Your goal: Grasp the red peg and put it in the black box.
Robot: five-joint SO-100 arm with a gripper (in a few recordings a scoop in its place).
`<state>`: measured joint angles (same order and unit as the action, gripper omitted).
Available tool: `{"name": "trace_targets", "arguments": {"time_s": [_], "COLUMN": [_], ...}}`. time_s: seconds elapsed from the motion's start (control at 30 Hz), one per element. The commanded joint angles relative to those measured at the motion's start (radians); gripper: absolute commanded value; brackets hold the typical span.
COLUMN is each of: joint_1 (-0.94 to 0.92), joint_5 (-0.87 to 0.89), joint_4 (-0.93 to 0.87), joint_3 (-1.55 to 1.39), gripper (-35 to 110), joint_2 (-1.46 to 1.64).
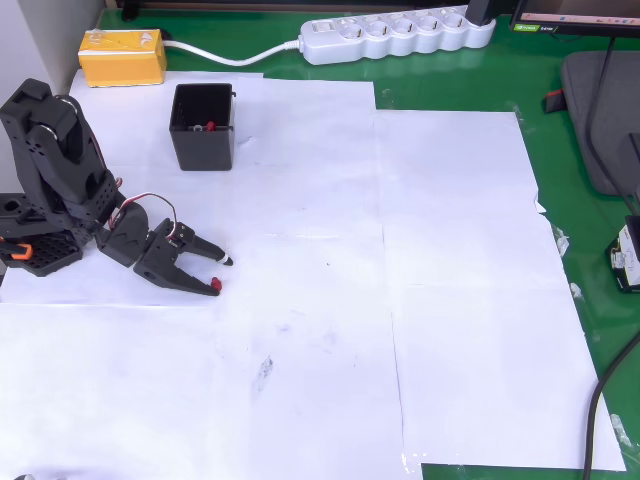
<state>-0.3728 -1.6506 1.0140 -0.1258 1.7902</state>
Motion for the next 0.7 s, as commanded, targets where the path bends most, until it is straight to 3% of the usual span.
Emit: {"name": "trace_targets", "arguments": {"time_s": [0.0, 0.67], "joint_1": [-0.025, -0.061], "joint_5": [-0.017, -0.029], "joint_4": [-0.006, 0.006], "joint_3": [0.009, 0.028], "gripper": [22, 17], "joint_2": [0.006, 0.006]}}
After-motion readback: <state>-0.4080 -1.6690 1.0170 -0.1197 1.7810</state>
